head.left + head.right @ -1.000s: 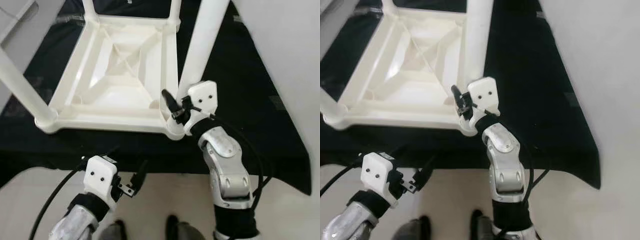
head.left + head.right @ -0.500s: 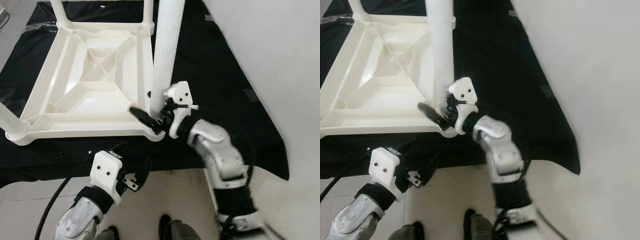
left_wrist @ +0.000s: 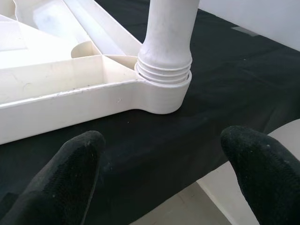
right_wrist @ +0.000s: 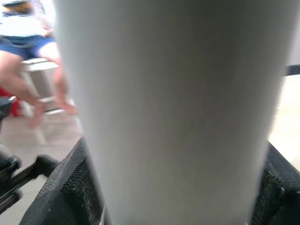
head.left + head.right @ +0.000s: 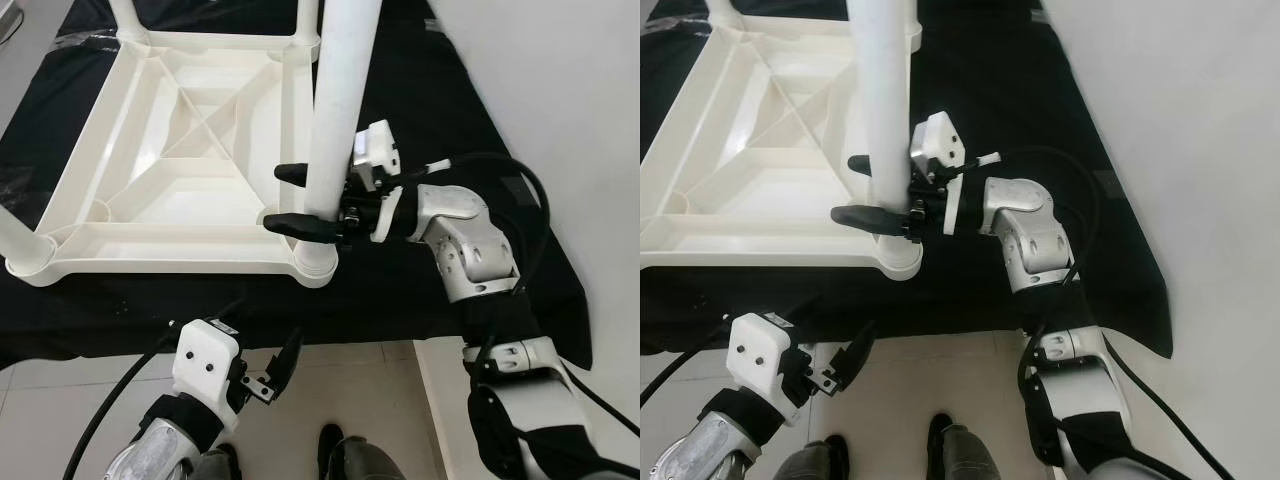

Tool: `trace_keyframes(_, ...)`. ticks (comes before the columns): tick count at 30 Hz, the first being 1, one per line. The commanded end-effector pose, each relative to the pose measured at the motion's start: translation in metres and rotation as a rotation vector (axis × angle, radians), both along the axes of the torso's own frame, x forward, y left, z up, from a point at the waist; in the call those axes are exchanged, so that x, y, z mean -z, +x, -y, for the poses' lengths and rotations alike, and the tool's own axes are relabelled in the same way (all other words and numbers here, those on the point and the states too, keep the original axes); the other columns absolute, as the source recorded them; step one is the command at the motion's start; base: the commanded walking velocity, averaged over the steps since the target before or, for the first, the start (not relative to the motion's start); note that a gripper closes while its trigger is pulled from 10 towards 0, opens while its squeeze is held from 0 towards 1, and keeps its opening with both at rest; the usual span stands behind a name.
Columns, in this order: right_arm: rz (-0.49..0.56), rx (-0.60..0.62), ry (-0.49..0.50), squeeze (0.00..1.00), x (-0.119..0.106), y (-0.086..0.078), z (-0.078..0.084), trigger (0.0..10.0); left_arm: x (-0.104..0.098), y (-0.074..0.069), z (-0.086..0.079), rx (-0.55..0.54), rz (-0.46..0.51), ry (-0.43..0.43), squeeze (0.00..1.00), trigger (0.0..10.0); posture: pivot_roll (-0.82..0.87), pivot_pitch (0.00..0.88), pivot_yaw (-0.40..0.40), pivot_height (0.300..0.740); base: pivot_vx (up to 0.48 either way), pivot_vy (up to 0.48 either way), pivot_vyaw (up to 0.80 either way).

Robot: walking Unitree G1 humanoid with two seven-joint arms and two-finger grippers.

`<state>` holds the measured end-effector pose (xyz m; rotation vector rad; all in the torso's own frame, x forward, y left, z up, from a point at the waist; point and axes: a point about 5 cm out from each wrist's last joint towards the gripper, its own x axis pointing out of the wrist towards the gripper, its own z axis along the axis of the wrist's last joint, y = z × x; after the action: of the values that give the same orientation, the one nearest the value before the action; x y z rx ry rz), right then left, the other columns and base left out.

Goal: Building children table

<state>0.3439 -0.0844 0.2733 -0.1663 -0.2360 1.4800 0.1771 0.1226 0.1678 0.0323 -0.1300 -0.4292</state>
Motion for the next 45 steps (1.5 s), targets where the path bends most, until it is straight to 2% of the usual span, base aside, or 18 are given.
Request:
trace_keyframes(1,0.016,-0.064,0.002,0.00,-0.003,-0.001,-0.002,10.0,0.002,-0.005,-0.002,-0.002,-0.021,0.022,0.00,10.0,0.19,0.326,-0.080,0.740,0.000,0.000,0.00)
trace_keyframes(2,0.014,-0.108,-0.013,0.00,-0.004,-0.001,0.000,7.1,0.002,-0.007,-0.002,-0.004,-0.026,0.022,0.00,10.0,0.20,0.335,-0.080,0.740,0.000,0.000,0.00)
trace_keyframes(3,0.008,-0.151,-0.023,0.00,-0.006,-0.001,0.002,0.7,0.002,-0.009,-0.003,-0.004,-0.030,0.023,0.00,10.0,0.20,0.341,-0.076,0.740,0.000,0.000,0.00)
trace_keyframes(6,0.002,-0.201,-0.036,0.00,-0.008,-0.001,0.005,0.0,0.001,-0.012,-0.003,-0.004,-0.035,0.024,0.00,10.0,0.20,0.343,-0.074,0.740,0.000,0.000,0.00)
trace_keyframes(13,0.010,-0.215,-0.025,0.00,-0.011,0.005,0.008,0.0,0.001,-0.013,-0.004,-0.003,-0.044,0.024,0.00,10.0,0.19,0.343,-0.072,0.740,0.000,0.000,0.00)
trace_keyframes(15,0.036,-0.041,-0.005,0.00,-0.001,0.007,0.011,0.0,0.002,-0.009,-0.003,0.000,-0.041,0.019,0.00,10.0,0.16,0.318,-0.085,0.740,0.000,0.000,0.00)
trace_keyframes(17,0.036,-0.041,-0.005,0.00,-0.001,0.007,0.011,0.0,0.002,-0.009,-0.003,0.000,-0.041,0.019,0.00,10.0,0.16,0.318,-0.085,0.740,0.000,0.000,0.00)
trace_keyframes(21,-0.125,0.521,0.019,0.00,0.048,-0.003,-0.010,0.0,0.003,-0.003,-0.002,0.005,-0.032,0.011,0.00,10.0,0.11,0.298,-0.088,0.740,0.000,0.000,0.00)
trace_keyframes(23,-0.250,0.967,-0.047,0.00,0.092,-0.029,-0.011,0.0,0.003,0.000,-0.003,0.008,-0.029,0.006,0.00,10.0,0.09,0.291,-0.088,0.740,0.000,0.000,0.00)
trace_keyframes(25,-0.297,1.013,-0.069,0.00,0.107,-0.049,-0.017,0.0,0.002,0.002,-0.002,0.017,-0.023,0.005,0.00,10.0,0.09,0.295,-0.089,0.740,0.000,0.000,0.00)
trace_keyframes(31,-0.306,0.909,-0.014,0.00,0.105,-0.063,-0.048,0.0,0.003,0.009,0.000,0.026,-0.013,0.003,0.00,10.0,0.07,0.264,-0.085,0.740,0.000,0.000,0.00)
trace_keyframes(32,-0.281,0.891,0.000,0.00,0.099,-0.059,-0.054,7.3,0.004,0.012,0.000,0.024,-0.010,0.003,0.00,10.0,0.06,0.253,-0.093,0.740,0.000,0.000,0.00)
trace_keyframes(33,-0.266,0.892,0.012,0.00,0.090,-0.057,-0.061,10.0,0.004,0.015,0.001,0.022,-0.005,0.001,0.00,10.0,0.07,0.250,-0.097,0.740,0.000,0.000,0.00)
trace_keyframes(36,-0.273,0.935,0.022,0.00,0.084,-0.060,-0.063,10.0,0.004,0.016,0.001,0.022,-0.001,-0.001,0.00,10.0,0.07,0.250,-0.098,0.740,0.000,0.000,0.00)
trace_keyframes(37,-0.278,0.904,0.057,0.97,0.077,-0.058,-0.062,10.0,0.004,0.016,0.001,0.020,0.001,-0.001,0.00,10.0,0.07,0.251,-0.099,0.740,0.000,0.000,0.00)
trace_keyframes(43,-0.260,0.731,0.173,1.00,0.053,-0.049,-0.053,10.0,0.003,0.015,0.002,0.018,0.007,-0.004,0.00,10.0,0.07,0.262,-0.099,0.740,0.000,0.000,0.00)
trace_keyframes(44,-0.224,0.647,0.181,0.76,0.046,-0.045,-0.048,10.0,0.002,0.015,0.003,0.020,0.007,-0.005,0.00,10.0,0.07,0.265,-0.099,0.740,0.000,0.000,0.00)
trace_keyframes(45,-0.199,0.596,0.181,0.76,0.043,-0.042,-0.045,10.0,0.002,0.015,0.003,0.022,0.008,-0.006,0.00,10.0,0.07,0.265,-0.099,0.740,0.000,0.000,0.00)
